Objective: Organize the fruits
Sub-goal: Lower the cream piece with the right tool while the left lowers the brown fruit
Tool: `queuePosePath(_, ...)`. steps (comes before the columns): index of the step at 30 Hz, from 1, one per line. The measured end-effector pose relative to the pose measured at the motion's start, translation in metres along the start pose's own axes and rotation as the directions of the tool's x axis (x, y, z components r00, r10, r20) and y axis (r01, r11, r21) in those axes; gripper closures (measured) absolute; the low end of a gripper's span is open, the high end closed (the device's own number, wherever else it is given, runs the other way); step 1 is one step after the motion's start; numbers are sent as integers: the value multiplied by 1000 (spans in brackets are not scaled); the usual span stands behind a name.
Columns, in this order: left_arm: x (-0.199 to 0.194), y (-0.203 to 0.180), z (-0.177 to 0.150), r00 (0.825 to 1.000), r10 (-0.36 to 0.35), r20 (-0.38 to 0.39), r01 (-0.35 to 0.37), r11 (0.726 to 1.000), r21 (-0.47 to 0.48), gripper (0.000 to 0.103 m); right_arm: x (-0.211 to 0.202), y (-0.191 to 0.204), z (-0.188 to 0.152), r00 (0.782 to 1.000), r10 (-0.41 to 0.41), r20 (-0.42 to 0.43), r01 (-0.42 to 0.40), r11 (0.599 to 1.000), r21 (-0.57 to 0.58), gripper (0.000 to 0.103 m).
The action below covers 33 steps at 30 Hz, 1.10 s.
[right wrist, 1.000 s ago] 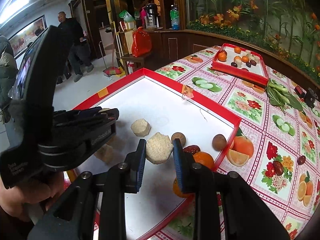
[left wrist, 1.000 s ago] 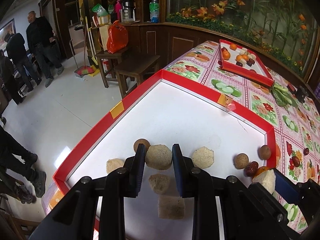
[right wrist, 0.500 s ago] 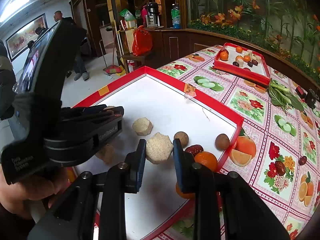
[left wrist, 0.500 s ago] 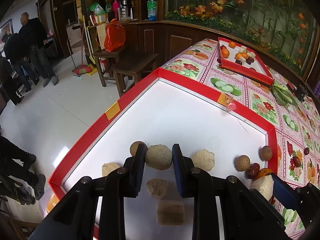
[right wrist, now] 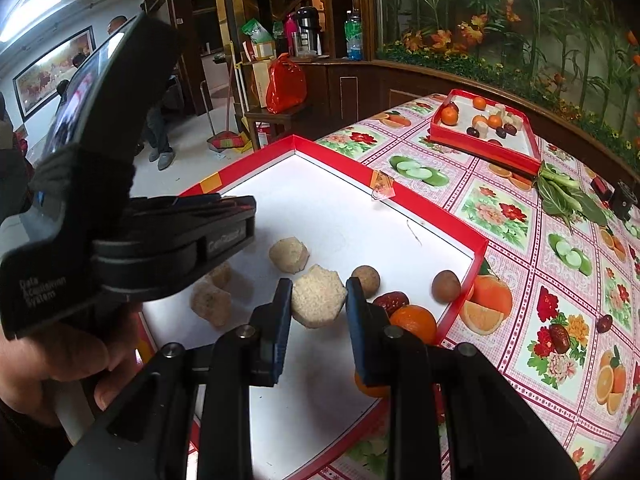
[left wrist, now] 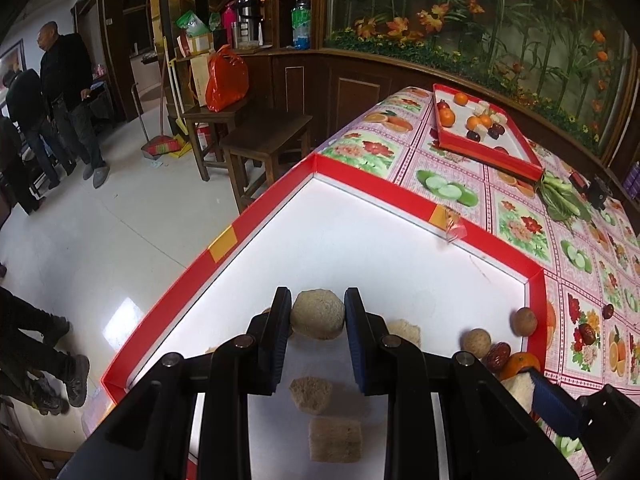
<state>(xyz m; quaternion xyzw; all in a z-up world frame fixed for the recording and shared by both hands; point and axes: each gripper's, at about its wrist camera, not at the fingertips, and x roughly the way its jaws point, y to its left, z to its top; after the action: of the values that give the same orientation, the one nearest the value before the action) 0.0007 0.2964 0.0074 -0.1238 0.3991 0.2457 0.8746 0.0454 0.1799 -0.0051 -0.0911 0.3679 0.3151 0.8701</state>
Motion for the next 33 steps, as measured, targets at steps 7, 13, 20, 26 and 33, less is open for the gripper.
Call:
queuePosePath(7, 8, -5, 3, 1000, 12, -10, -12, 1000, 13, 77, 1, -1, -1, 1000, -1, -6, 1, 1000, 3, 74)
queuePosePath(13, 10, -7, 5, 1000, 15, -11, -15, 1000, 17, 77, 1, -2, -2, 1000, 1, -4, -1, 1000, 3, 74)
queuePosePath(20, 14, -7, 4, 1000, 20, -22, -20, 1000, 18, 77, 2, -1, -2, 1000, 1, -8, -1, 1000, 5, 74)
queuePosePath(26, 17, -5, 4, 999, 26, -26, -26, 999, 20, 77, 2, 0, -2, 1000, 3, -8, -3, 1000, 7, 74)
queuePosePath(33, 17, -5, 3, 999, 27, -26, -27, 999, 17, 77, 3, 2, -2, 1000, 6, -8, -6, 1000, 5, 74)
